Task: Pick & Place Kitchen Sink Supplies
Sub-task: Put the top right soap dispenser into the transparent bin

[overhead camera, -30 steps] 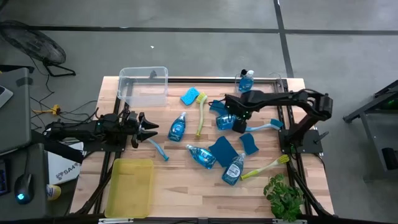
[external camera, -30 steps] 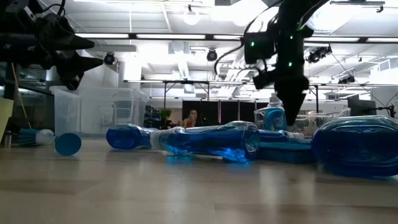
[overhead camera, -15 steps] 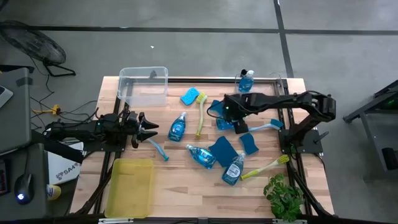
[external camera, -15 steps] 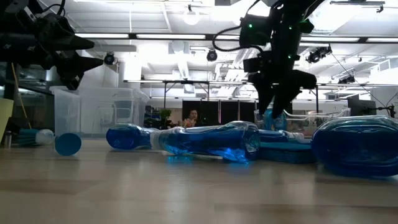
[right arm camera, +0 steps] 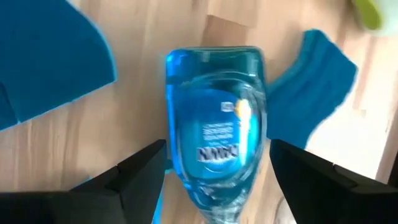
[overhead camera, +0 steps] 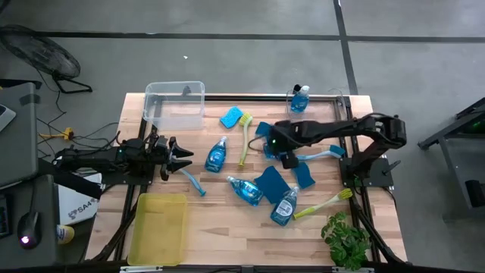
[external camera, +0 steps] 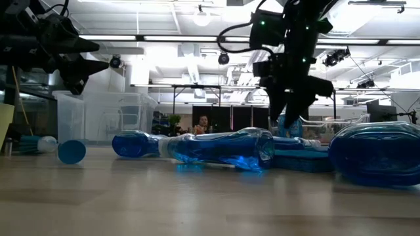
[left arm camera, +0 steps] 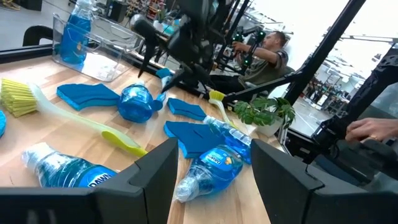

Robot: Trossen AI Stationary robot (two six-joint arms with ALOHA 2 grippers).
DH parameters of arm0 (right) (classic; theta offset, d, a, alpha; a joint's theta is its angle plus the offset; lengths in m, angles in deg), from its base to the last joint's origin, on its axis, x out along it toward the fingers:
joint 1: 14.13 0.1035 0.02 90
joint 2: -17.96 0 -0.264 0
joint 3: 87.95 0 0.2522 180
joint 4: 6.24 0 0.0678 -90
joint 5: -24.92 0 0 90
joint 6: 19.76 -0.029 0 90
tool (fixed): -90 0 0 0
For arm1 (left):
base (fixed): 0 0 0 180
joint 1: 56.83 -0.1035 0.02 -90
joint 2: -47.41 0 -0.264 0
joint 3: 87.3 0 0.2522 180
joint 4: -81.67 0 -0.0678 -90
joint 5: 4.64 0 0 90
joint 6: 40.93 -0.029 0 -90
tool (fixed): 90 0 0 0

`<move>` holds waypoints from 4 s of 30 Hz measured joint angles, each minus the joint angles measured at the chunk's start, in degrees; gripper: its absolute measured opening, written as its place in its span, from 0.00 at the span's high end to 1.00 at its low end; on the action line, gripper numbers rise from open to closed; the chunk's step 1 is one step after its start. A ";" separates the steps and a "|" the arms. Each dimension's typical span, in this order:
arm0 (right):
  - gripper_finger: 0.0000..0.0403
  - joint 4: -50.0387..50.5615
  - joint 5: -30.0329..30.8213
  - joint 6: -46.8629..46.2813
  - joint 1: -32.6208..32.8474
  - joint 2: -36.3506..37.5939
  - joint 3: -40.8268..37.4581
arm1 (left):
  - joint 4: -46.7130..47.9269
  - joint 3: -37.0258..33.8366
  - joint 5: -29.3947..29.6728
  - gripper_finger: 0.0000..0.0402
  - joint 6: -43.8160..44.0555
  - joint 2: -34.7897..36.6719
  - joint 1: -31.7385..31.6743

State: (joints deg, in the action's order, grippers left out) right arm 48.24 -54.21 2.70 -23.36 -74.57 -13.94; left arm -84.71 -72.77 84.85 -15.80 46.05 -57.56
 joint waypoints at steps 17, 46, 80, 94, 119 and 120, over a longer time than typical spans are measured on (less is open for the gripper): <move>0.28 -3.30 16.37 -8.11 8.67 -10.09 0.00 | 0.00 0.00 -0.15 0.51 0.02 0.00 0.00; 0.41 -3.49 9.62 -8.50 0.53 -14.31 0.27 | -0.02 0.00 -0.42 0.51 0.40 0.00 0.00; 0.72 45.94 18.55 -11.96 -2.74 -6.73 29.16 | -0.02 0.00 -0.37 0.51 0.76 0.02 -0.01; 0.72 49.24 24.48 -7.43 -17.40 -7.13 24.24 | -0.02 0.00 -0.35 0.51 0.72 0.01 0.00; 0.72 47.74 47.40 16.82 -32.55 -7.10 3.56 | -0.02 0.00 -0.35 0.51 0.66 0.00 0.00; 0.71 46.91 49.26 18.20 -32.39 -7.10 2.80 | -0.02 0.00 -0.35 0.51 0.66 0.00 -0.02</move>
State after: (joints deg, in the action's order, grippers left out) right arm 95.16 -4.95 20.90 -55.75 -81.67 -11.13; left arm -84.73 -72.77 84.50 -15.15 46.05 -57.58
